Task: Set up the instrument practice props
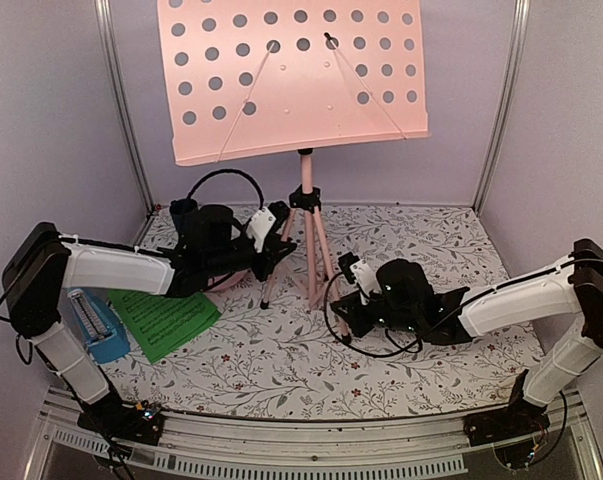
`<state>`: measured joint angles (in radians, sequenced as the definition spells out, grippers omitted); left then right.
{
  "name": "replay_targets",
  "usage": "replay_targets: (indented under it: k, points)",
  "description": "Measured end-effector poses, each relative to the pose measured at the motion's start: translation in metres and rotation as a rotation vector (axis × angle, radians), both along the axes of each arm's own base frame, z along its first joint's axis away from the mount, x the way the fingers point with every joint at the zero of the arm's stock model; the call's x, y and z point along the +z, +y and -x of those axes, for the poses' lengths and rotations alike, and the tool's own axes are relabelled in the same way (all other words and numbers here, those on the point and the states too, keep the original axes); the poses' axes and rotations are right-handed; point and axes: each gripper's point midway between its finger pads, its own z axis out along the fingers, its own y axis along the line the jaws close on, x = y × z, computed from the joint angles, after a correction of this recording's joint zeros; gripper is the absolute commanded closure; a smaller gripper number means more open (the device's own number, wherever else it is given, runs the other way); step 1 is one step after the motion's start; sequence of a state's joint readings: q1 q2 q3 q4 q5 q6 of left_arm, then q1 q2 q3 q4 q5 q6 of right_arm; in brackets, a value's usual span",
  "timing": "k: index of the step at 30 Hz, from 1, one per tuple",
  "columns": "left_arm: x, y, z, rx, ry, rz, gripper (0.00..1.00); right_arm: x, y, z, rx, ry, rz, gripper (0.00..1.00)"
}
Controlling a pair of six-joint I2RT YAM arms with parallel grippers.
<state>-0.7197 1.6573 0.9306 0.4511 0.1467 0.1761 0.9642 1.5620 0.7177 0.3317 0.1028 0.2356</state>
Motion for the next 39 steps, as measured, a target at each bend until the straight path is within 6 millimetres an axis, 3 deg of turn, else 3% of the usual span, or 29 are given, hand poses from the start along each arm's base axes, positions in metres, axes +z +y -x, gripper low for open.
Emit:
replay_targets:
  k: [12,33,39]
  points:
    - [-0.004,0.011,0.016,-0.029,-0.021,-0.030,1.00,-0.003,0.016,0.038,0.023,0.004,0.018,1.00]
    - [-0.004,0.013,0.019,-0.075,-0.042,-0.093,1.00,-0.008,0.024,0.057,0.020,0.029,-0.032,1.00]
    - [-0.007,0.028,0.029,-0.059,-0.053,-0.141,1.00,-0.011,0.030,0.071,0.047,0.048,-0.040,1.00]
